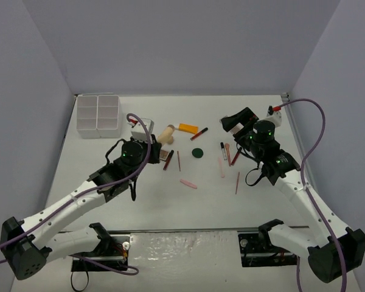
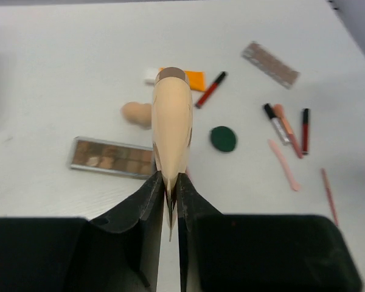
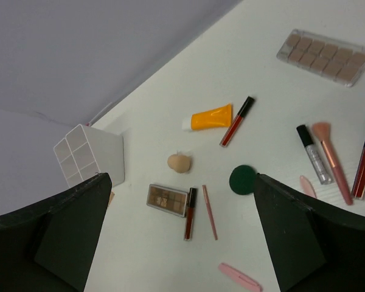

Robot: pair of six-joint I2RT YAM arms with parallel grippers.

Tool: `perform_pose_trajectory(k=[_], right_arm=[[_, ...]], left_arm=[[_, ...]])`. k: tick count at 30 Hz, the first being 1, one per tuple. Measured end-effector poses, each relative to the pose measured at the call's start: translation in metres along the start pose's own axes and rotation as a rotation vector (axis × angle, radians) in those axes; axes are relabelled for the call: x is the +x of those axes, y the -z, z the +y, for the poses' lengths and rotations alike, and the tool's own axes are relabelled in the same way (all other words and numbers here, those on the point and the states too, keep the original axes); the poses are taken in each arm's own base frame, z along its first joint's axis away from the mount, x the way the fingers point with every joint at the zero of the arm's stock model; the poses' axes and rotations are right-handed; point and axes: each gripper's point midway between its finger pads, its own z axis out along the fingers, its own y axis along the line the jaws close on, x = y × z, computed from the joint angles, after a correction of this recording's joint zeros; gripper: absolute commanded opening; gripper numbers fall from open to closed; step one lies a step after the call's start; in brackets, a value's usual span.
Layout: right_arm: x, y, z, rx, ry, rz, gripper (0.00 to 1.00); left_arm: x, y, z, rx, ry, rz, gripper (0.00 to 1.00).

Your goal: Organize the makeup

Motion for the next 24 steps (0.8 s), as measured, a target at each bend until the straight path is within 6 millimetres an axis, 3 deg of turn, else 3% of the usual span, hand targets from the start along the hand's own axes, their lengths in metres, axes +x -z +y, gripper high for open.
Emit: perform_pose_trajectory(k=[5,9,15,17,19,24], right_arm=[[-0.032,0.020,0.015,-0.029,0.161,-0.065,1.00],[-0.039,0.032,0.011,-0.019,0.255,-0.085,1.00],[-0.023,0.032,-0.022,0.046,0.353,-0.048,1.00],[-0.015,0.030,-0.033,0.068,0.375,-0.026,1.00],[-0.007,0.029,-0.045,0.088,0.393,-0.004,1.00],[0.003,0.029,-0.062,0.119,0.435,0.031,1.00]], left_arm=[[0.000,0.007,0.075,-0.207,0.058,0.085,0.00],[-0.032,0.014,0.121,-0.336,0.126,0.103,0.00],[-0.110,0.027,0.194,-0.545,0.279,0.017,0.00],[-0.125,0.029,0.218,-0.612,0.340,0.003,0.00],[-0.134,0.029,0.244,-0.673,0.413,-0.006,0.00],[-0.127,0.025,0.293,-0.798,0.574,0.021,0.00]])
